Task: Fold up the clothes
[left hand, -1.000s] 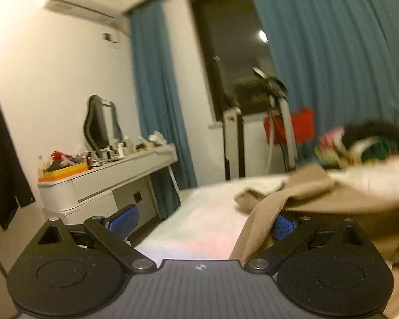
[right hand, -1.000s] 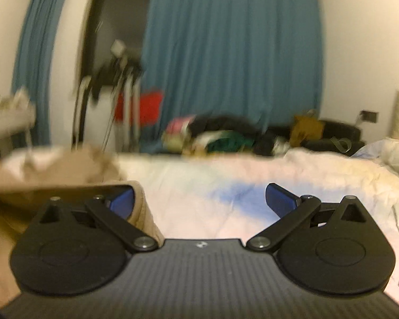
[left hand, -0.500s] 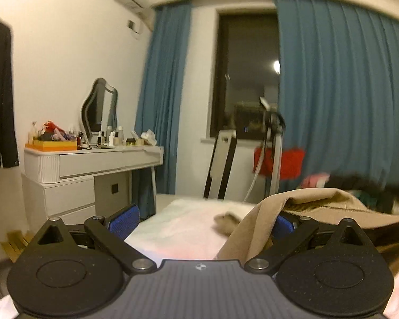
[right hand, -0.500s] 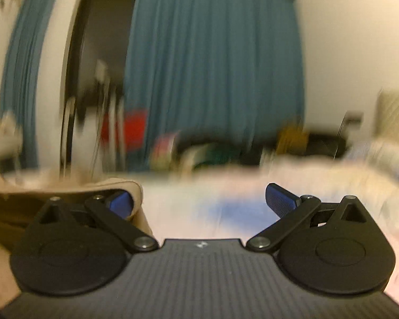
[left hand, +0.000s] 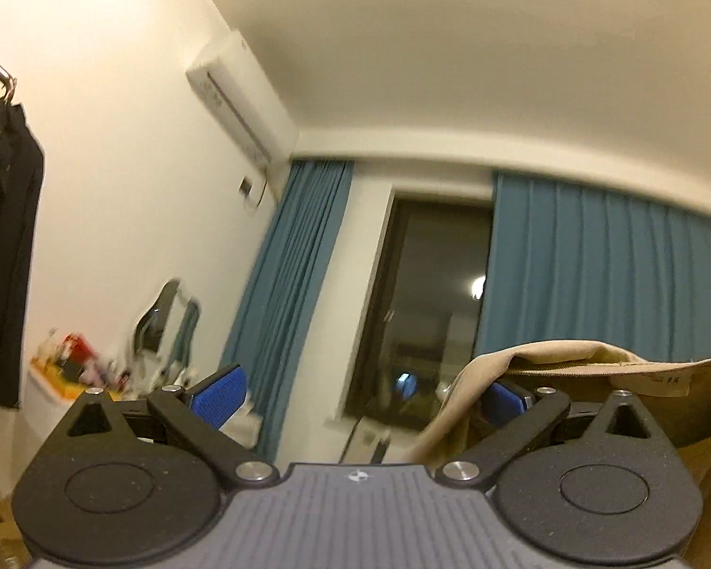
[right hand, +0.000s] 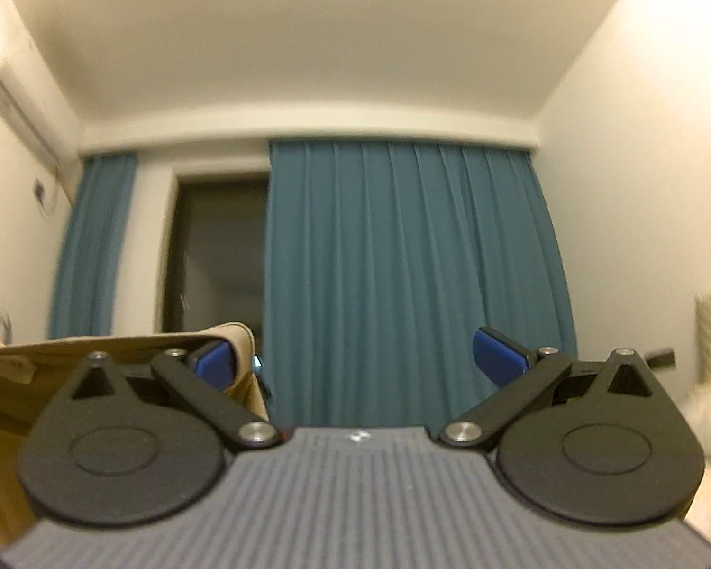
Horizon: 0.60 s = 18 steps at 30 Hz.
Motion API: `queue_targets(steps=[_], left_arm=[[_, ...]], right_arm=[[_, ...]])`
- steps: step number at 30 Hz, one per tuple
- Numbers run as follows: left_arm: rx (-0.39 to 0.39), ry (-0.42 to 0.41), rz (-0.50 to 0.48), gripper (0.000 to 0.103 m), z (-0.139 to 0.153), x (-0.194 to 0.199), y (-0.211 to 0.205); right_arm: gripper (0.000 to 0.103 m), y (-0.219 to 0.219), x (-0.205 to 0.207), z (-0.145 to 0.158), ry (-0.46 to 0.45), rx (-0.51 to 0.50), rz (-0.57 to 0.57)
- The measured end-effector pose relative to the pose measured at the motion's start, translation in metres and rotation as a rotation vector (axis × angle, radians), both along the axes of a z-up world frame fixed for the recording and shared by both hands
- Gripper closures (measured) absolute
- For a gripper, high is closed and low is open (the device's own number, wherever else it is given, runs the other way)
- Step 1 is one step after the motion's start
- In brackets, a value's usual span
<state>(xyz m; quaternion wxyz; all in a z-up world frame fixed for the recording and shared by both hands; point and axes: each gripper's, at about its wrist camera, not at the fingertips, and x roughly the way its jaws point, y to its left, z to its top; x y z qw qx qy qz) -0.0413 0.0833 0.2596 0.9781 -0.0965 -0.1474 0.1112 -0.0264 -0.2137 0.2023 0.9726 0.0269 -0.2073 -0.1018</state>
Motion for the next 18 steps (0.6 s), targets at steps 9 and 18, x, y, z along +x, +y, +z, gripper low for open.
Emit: queue_targets(steps=[9, 18], left_arm=[[-0.033, -0.064, -0.127, 0.0, 0.16, -0.035, 0.019], [0.003, 0.055, -0.166, 0.0, 0.156, 0.021, 0.007]], right_arm=[[0.0, -0.014, -0.073, 0.145, -0.149, -0.063, 0.081], [0.0, -0.041, -0.05, 0.148, 0.028, -0.03, 0.117]])
